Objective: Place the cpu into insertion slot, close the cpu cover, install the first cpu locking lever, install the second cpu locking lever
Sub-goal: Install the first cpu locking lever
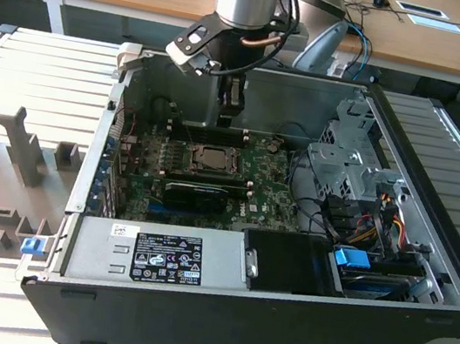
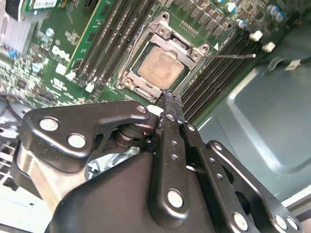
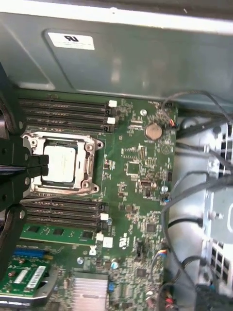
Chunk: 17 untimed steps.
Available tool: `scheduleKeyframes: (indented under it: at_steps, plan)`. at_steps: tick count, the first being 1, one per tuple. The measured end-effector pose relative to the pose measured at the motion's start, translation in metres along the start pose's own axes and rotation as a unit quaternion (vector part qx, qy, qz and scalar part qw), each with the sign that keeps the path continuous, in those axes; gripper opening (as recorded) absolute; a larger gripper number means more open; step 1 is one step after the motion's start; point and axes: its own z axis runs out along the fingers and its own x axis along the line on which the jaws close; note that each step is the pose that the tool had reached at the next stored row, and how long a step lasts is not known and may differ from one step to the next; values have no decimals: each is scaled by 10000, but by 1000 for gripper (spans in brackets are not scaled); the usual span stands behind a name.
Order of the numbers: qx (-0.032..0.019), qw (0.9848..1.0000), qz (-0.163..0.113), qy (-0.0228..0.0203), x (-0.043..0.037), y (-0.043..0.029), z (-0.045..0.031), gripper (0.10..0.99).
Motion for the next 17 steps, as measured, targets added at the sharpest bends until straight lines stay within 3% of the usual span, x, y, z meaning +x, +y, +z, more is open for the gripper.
scheduleKeyframes:
  at_steps: [3,12,13,14,17]
  plan:
    - [4,9994,-343,11,0,0,0,106]
    - [9,9973,-739,24,0,-1,4,106]
    - [11,9965,-836,27,0,-2,4,106]
    - [13,9944,-1055,33,0,-2,4,106]
    - [18,9906,-1371,43,0,-2,4,106]
